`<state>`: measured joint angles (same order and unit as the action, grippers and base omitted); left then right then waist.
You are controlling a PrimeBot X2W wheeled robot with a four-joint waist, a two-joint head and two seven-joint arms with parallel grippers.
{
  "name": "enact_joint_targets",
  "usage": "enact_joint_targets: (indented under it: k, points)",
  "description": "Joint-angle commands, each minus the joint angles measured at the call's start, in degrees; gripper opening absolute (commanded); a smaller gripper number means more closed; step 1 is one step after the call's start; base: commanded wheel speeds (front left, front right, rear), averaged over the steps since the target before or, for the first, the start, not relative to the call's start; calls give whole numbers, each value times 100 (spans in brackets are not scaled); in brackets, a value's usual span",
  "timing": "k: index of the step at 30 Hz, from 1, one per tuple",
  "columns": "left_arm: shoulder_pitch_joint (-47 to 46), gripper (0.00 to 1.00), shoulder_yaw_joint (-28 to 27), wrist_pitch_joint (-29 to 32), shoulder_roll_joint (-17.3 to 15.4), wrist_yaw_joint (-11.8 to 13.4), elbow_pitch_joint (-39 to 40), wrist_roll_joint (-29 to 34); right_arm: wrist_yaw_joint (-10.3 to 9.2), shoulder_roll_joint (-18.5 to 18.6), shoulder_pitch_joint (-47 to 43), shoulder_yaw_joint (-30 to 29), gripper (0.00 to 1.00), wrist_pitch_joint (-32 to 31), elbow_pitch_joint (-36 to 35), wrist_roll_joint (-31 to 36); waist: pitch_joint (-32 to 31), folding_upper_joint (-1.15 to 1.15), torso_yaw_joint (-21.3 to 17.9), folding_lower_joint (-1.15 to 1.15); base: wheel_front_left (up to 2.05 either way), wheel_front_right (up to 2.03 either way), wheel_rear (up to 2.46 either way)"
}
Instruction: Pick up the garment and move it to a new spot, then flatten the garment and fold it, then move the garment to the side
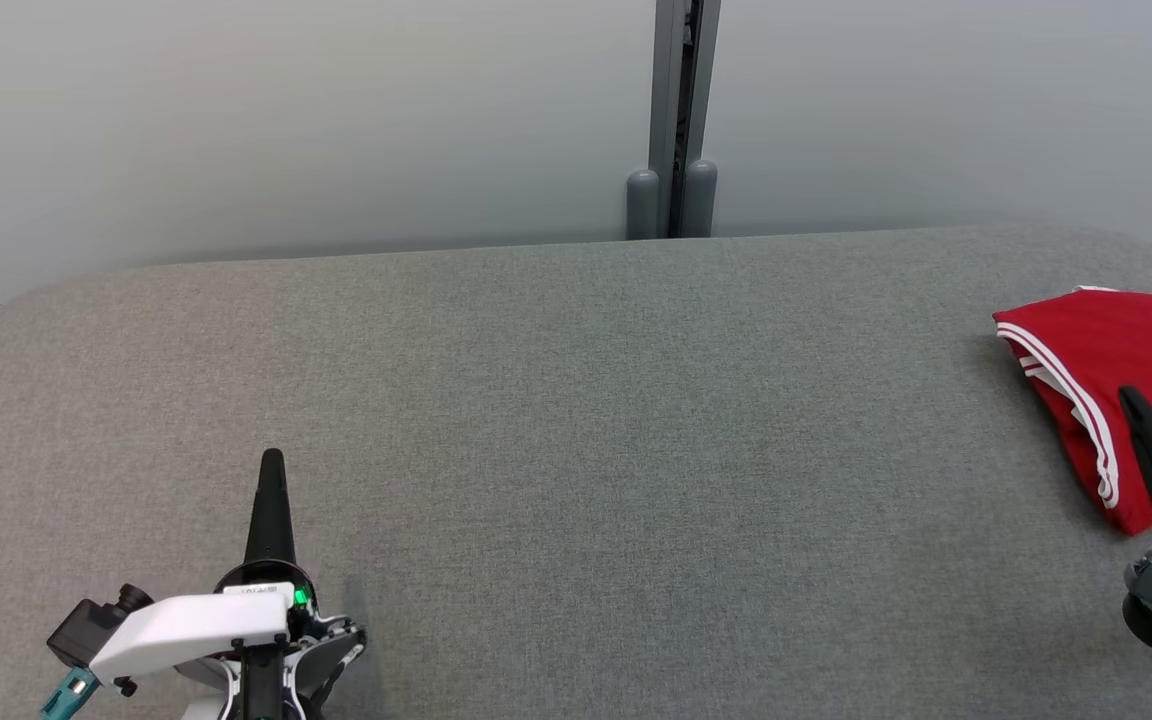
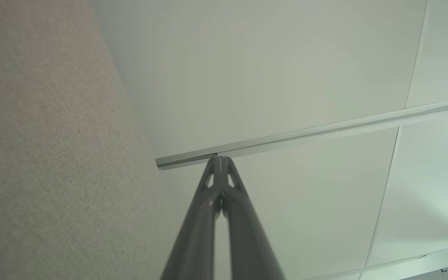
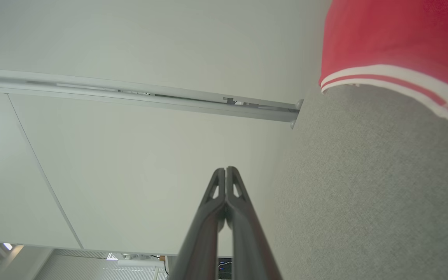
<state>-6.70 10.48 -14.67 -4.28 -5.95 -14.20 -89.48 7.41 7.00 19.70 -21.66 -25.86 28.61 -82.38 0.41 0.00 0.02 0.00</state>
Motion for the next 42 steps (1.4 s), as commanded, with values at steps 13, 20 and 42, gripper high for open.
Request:
enact_joint_targets:
  k: [13, 20, 42]
  points:
    - [-243, 0, -70, -34, 118, -155, -93, -434, 14, 75, 250, -129, 0, -207, 239, -565, 10, 0, 5, 0, 0, 0, 0]
    - [-221, 0, -79, -39, 149, -177, -114, -515, 14, 87, 288, -135, 0, -228, 284, -669, 12, 0, 6, 0, 0, 0, 0]
    - [-220, 0, -79, -39, 149, -177, -111, -516, 14, 101, 278, -109, 0, -201, 283, -686, 12, 0, 6, 0, 0, 0, 0]
